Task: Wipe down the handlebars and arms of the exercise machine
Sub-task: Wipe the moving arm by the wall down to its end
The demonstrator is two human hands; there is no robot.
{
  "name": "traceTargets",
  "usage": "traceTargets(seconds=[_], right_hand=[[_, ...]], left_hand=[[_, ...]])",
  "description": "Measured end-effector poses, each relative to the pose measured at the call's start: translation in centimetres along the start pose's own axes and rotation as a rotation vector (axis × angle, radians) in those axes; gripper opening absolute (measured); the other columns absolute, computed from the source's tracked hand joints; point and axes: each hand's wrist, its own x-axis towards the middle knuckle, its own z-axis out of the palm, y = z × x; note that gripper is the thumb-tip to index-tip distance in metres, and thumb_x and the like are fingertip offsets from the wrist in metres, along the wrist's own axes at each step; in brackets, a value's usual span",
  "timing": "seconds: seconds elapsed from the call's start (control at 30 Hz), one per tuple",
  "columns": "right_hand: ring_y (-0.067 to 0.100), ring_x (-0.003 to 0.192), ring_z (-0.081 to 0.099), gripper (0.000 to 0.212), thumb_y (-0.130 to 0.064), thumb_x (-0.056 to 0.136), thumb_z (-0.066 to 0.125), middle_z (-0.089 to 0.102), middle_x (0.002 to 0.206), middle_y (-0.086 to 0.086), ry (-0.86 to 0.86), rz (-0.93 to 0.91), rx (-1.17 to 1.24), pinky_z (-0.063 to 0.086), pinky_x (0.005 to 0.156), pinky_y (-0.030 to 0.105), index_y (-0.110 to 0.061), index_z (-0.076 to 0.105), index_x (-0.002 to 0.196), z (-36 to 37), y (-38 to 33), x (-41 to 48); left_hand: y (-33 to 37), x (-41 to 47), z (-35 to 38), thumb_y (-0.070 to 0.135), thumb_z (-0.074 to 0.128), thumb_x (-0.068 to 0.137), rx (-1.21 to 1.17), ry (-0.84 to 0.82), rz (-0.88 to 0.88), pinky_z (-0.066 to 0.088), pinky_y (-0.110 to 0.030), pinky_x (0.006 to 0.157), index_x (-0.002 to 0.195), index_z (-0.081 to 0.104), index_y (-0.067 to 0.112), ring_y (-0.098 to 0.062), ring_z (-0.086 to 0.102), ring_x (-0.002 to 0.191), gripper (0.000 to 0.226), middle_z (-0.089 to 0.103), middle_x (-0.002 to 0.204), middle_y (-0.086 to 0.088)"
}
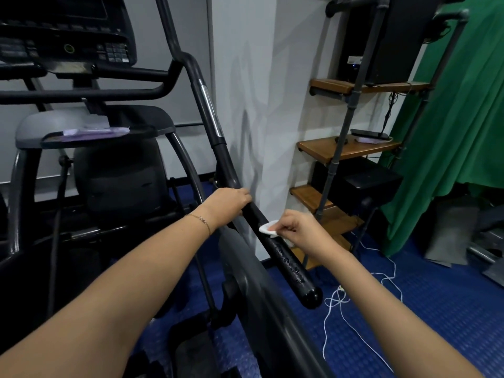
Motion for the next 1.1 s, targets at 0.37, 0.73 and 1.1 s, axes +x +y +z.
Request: traceTargets(seconds=[0.37,0.73,1.1], right_hand=[[0.014,0.079,0.056,0.010,-0.001,0.082,0.065,0.057,0.081,-0.001,0.022,0.007,-0.014,0.040,0.070,0.012,-0.003,0.073,0.086,-0.2,-0.1,-0.6],[0.001,0.070,0.053,0.011,0.001,0.083,0.063,0.052,0.072,-0.014,0.060,0.018,0.054,0.041,0.067,0.009,-0.002,0.073,0.087,-0.1,0.4,-1.7],[0.003,0.073,0.058,0.012,-0.001,0.081,0.067,0.058,0.075,-0.011,-0.009,0.004,0.109,0.047,0.076,0.021,-0.008,0.074,0.086,-2.2,0.0,-3.1]], left_hand=[[0.8,-0.8,-0.7,0.001,0.037,0.093,-0.097,-0.134,-0.039,0.040,-0.035,0.102,0.145,0.034,0.021,-0.022,0.040,0.133,0.055,0.032,0.151,0.000],[1.5,-1.3,-1.0,-0.007,0.033,0.085,-0.152,-0.189,-0.107,0.041,-0.033,0.100,0.149,0.024,0.021,-0.023,0.039,0.133,0.070,0.018,0.156,-0.001],[1.8,-1.5,-0.9,0.010,0.032,0.092,-0.293,-0.200,-0.190,0.036,-0.033,0.106,0.148,0.028,0.022,-0.023,0.036,0.136,0.057,0.018,0.156,0.003]])
